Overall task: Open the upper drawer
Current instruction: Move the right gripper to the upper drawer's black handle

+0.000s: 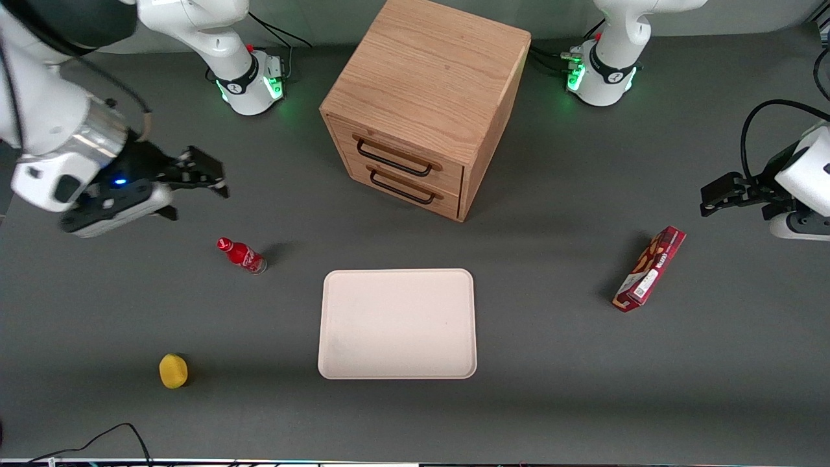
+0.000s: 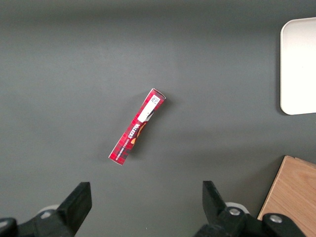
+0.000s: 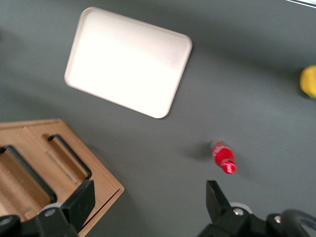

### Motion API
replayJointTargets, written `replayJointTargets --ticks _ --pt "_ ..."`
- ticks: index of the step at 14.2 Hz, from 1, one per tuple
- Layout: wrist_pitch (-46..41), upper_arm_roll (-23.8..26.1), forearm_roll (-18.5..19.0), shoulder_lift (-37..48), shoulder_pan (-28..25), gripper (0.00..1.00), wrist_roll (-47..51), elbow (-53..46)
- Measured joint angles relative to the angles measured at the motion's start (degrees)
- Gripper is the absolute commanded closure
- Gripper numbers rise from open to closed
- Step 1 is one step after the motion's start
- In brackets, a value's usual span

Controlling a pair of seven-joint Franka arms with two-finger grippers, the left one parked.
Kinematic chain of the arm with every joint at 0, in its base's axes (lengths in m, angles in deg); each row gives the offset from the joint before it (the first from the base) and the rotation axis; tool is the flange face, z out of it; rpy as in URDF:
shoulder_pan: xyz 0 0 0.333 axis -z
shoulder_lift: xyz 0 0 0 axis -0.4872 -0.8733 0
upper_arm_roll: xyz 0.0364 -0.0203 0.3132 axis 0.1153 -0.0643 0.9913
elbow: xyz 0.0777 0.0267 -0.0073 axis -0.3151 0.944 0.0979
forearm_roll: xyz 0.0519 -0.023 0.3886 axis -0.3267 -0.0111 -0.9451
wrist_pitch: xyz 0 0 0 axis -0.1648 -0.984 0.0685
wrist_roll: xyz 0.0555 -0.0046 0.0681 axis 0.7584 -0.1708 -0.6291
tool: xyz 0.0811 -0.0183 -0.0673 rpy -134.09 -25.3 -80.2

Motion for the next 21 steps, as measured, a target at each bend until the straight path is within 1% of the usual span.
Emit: replayJointTargets --ticks 3,7,13,21 --pt "0.0 0.4 0.0 -0.2 -3.7 0.00 -0.1 0.1" --pt "0.6 0.5 0.0 -2.0 -5.8 0.00 -0.7 0.3" --pt "6.3 2.3 0.0 -4.1 -8.6 0.00 -2.2 2.5" --pt "11.2 3.1 0.3 -4.9 -15.0 0.00 -7.0 7.5"
